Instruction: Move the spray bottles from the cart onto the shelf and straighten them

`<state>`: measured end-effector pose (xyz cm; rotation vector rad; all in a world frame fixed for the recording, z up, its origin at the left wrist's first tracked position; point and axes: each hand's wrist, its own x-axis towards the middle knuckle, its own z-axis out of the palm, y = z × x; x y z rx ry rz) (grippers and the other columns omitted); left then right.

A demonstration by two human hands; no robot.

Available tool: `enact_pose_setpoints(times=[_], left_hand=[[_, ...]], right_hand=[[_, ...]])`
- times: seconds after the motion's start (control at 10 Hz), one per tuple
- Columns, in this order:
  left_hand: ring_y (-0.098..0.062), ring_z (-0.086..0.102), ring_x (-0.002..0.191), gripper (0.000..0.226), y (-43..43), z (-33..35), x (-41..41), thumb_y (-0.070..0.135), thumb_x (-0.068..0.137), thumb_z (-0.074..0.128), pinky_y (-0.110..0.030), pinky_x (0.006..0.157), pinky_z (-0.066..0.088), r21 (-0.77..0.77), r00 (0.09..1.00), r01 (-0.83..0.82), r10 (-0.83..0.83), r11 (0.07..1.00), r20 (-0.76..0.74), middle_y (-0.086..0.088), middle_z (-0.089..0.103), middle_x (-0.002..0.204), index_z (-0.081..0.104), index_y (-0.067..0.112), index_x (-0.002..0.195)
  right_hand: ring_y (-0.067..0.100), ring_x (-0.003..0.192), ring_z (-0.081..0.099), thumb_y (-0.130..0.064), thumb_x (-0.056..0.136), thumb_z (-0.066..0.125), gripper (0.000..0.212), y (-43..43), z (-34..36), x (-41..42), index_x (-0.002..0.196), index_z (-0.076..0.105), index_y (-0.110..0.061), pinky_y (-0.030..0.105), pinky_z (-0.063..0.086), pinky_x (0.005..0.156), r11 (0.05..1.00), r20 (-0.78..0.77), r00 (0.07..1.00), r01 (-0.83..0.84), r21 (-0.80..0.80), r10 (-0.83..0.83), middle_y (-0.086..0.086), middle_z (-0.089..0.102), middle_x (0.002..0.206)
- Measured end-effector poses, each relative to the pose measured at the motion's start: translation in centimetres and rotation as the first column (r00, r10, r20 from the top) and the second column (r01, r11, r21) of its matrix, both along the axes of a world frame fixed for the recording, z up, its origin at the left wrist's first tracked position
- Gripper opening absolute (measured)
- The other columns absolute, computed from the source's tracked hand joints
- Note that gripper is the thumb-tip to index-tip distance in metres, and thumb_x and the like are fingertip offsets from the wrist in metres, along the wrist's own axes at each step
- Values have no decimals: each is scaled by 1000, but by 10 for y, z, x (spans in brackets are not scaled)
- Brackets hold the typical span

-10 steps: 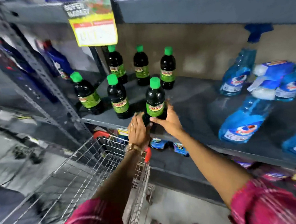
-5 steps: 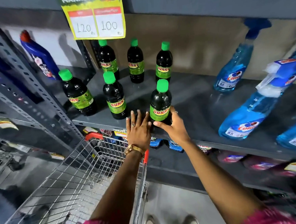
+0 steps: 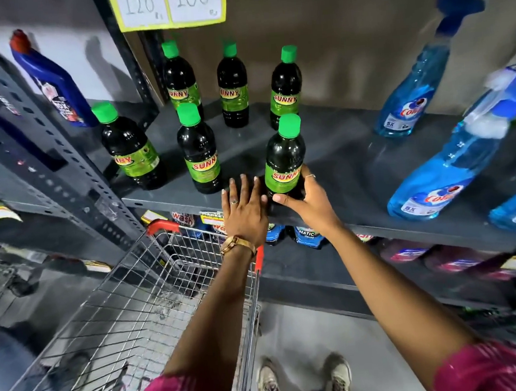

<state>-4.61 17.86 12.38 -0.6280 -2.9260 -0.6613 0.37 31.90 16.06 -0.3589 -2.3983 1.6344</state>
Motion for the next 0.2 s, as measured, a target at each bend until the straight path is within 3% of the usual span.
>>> enact_pose_setpoints(times=[0.1, 0.2], left_hand=[[-23, 3, 146, 56, -4, 1, 2, 41, 97, 14, -42, 119, -5, 148, 1000, 28, -30, 989, 9, -8, 18, 157, 21, 15, 146], [-18, 8, 144, 68, -22, 0, 22, 57, 93, 12, -41, 119, 4, 463, 996, 85, -85, 882, -22, -3, 22, 154, 24, 14, 145]], right_hand=[[13, 140, 34, -30, 73, 79, 106, -14, 18, 18, 151, 8, -18, 36, 30, 116, 997, -9, 1000, 19, -81, -20, 5, 28, 156], [20, 137, 39, -32, 87, 64, 70, -16, 54, 65, 146, 28, -19, 36, 38, 109, 980, -146, 977, 132, -152, -154, 6, 32, 154]])
